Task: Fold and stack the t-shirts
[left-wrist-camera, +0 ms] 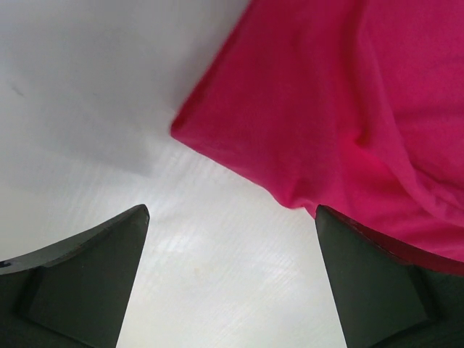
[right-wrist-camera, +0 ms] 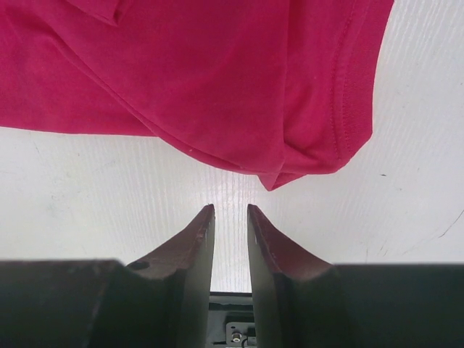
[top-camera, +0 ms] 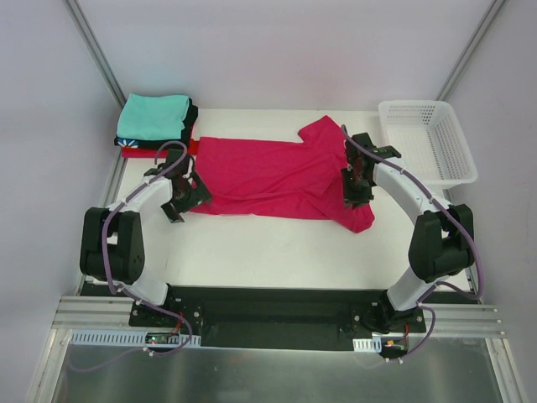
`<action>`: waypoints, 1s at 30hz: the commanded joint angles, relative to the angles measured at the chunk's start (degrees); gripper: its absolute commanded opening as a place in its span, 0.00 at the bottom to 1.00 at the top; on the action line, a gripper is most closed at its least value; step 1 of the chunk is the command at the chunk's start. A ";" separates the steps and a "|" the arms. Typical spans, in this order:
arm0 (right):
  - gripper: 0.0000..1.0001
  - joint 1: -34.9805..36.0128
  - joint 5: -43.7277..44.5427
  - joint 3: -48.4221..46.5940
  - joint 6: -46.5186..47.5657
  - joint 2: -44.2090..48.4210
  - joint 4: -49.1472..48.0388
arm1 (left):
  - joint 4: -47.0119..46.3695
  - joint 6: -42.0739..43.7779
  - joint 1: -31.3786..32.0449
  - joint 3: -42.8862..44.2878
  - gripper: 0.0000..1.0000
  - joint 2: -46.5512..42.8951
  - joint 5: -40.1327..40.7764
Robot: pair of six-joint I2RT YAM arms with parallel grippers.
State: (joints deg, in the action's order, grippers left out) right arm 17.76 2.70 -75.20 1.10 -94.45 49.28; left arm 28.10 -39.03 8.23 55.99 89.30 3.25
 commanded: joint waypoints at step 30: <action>0.25 0.17 -4.02 1.02 1.36 4.02 -0.50 | -15.52 -8.35 -11.48 -6.68 0.67 2.99 -7.64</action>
State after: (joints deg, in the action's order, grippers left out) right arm 17.76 -0.38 -74.22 1.76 -93.67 48.31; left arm 14.85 -45.91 -3.70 50.72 91.37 -3.03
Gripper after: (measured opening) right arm 0.252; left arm 0.711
